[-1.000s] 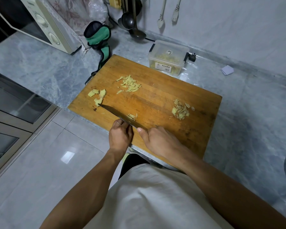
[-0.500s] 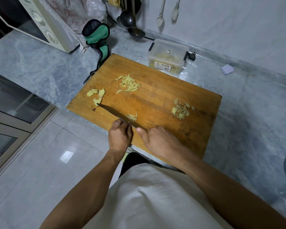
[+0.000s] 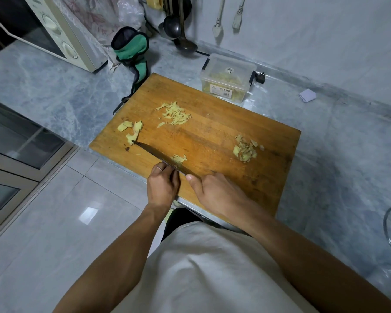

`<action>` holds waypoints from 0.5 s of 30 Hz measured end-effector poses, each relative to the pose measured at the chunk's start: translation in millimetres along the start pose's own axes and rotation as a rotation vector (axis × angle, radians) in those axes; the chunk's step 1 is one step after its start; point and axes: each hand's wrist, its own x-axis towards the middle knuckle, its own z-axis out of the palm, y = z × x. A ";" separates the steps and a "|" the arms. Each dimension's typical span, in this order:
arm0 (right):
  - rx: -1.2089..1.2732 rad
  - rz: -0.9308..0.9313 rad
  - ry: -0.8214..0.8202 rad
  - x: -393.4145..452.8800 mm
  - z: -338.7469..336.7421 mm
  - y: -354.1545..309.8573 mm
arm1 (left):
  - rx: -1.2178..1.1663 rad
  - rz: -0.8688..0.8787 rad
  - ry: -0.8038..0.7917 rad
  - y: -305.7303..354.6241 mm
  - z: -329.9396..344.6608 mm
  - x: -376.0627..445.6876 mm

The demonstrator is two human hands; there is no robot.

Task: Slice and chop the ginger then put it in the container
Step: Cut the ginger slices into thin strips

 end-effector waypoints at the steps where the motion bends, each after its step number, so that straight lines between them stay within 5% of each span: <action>1: 0.004 0.008 -0.004 0.2 -1.0 0.3 | -0.005 0.003 0.001 -0.8 0.2 -0.4; 15: -0.035 0.000 0.022 0.7 2.8 -5.0 | -0.017 -0.006 -0.007 1.5 -0.9 0.1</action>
